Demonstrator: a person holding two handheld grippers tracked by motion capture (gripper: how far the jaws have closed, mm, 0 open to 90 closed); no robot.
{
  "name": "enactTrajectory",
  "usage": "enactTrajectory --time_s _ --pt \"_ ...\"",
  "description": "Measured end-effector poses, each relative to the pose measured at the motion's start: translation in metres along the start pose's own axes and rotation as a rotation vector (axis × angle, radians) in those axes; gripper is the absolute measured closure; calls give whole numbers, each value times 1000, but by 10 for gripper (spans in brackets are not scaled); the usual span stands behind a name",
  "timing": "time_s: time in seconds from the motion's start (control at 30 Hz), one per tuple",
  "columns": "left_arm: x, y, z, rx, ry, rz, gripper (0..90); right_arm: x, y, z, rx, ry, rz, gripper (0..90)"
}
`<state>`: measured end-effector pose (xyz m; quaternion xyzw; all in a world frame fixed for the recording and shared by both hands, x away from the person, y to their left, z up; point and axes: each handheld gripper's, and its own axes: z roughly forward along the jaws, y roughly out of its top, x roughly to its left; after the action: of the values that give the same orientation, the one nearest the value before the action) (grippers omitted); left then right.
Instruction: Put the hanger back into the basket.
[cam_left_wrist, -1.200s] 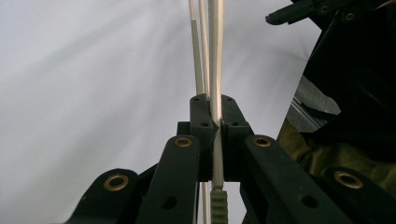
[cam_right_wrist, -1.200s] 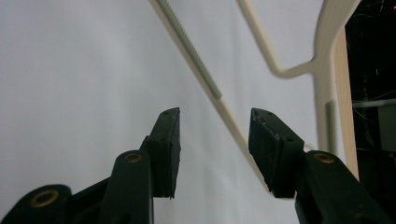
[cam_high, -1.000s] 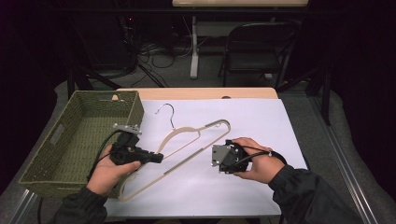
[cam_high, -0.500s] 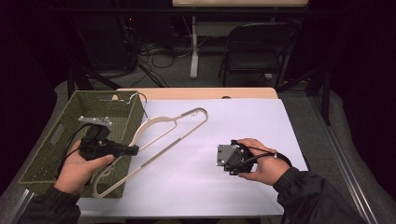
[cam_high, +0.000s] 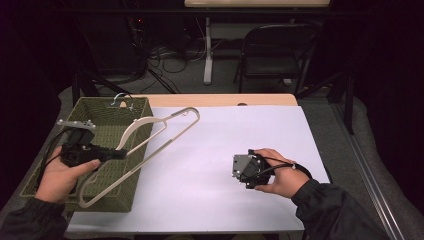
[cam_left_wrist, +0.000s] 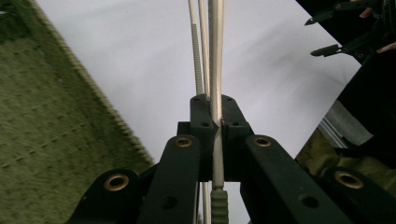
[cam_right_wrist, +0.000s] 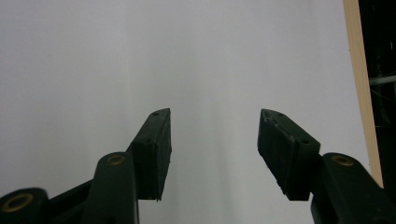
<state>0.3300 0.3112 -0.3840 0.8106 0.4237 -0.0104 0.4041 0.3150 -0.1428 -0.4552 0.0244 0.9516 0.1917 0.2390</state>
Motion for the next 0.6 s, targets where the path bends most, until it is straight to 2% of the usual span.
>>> enactTrajectory --time_s 0.1,0.17,0.23,0.27,0.33,0.43,0.47,0.53,0.6 --pt "10 0 -10 -14 9 1 871 -1 0 1 3 -2 -2 448" --pt "17 0 -17 -33 -5 -17 871 -1 0 1 2 -1 4 447" --pt "23 0 -24 -49 -5 -19 872 -1 -1 2 9 -1 17 448" --pt "25 0 -27 -54 -3 -22 872 -1 -1 3 4 2 5 448" --pt "30 -1 -34 -60 7 -12 872 -1 0 4 9 0 7 448" --pt "38 -2 -41 -70 4 -23 872 -2 0 5 14 -1 -6 448" --pt "42 -3 -43 -72 5 -24 872 0 0 5 17 1 13 448" --pt "48 -5 -48 -74 13 -34 872 -1 0 6 14 1 1 448" --pt "53 -6 -52 -75 22 -33 872 -1 1 6 23 2 10 448"
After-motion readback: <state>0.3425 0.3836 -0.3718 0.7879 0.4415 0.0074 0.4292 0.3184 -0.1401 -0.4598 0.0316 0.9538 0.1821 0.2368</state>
